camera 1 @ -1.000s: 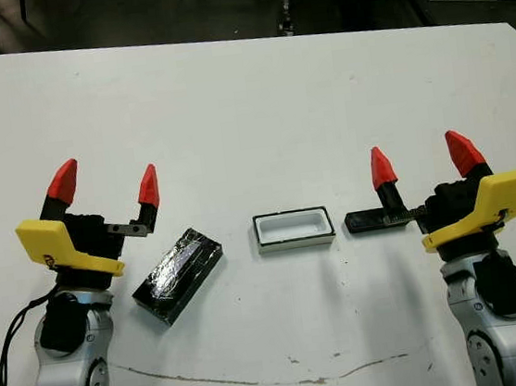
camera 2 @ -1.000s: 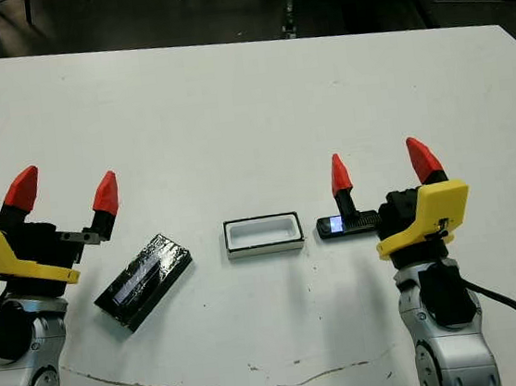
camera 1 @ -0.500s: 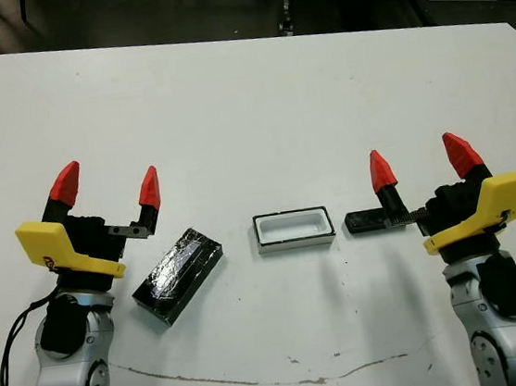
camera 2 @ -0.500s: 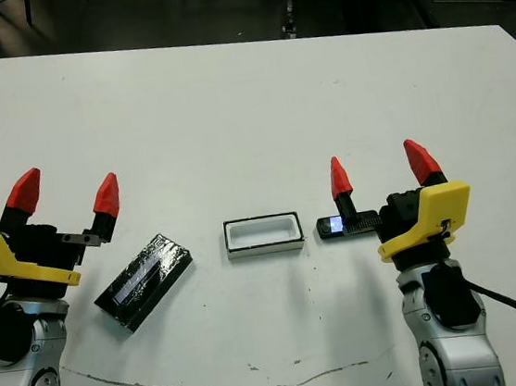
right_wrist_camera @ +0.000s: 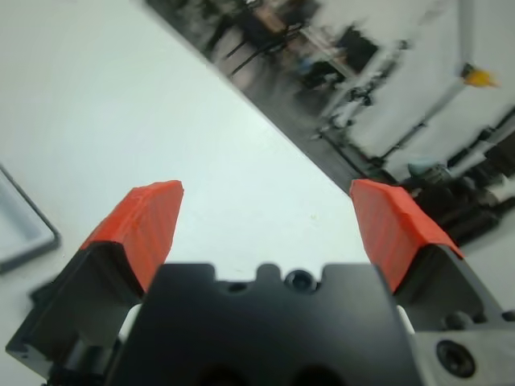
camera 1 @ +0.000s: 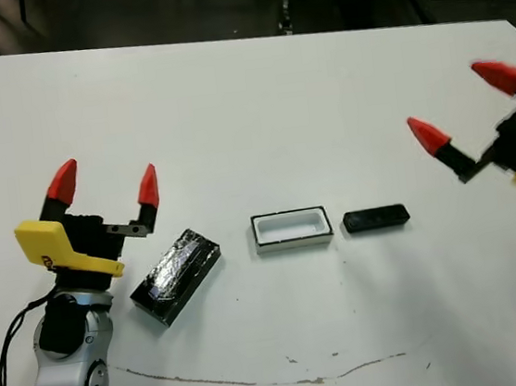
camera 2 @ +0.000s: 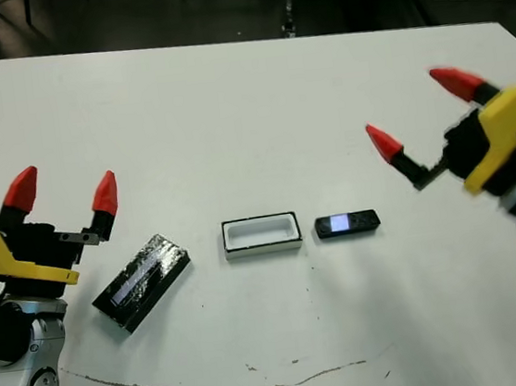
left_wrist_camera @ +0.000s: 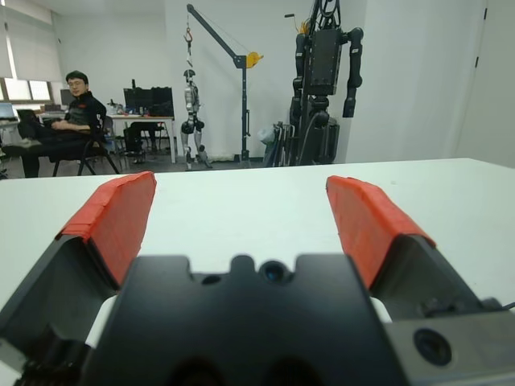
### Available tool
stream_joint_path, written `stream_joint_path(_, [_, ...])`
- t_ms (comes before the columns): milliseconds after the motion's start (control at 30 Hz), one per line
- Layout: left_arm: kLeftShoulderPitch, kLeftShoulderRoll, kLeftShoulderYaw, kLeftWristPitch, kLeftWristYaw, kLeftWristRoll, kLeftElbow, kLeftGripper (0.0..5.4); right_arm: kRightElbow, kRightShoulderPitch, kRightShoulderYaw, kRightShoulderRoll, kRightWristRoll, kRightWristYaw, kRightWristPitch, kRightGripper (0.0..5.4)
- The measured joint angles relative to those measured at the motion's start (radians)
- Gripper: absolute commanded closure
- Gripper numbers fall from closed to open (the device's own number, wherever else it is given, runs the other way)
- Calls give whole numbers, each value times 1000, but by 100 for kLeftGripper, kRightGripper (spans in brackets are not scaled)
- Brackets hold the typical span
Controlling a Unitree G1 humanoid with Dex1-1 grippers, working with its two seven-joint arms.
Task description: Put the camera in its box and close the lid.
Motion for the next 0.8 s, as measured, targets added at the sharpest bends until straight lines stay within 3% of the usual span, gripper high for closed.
stream_joint_path(133, [0,0,-1,0,4,3,-1,2,67,-85,79,-66,-38,120,-3,0])
stream_joint_path(267, [1,-1,1,1,4,-1,0,2,157,-198,216,-114,-137,287,-67,0])
stream_joint_path(500, [3,-2,1,2,7,0,0,2,305,-351,385,-103,-229,475,-93,0])
stream_joint_path(633, [3,-2,2,2,7,-2,0,2,318,-383,473,-85,-309,536,-122,0])
stream_joint_path(800, [3,-3,2,2,7,-5,0,2,343,-406,535,-62,-356,612,-155,0])
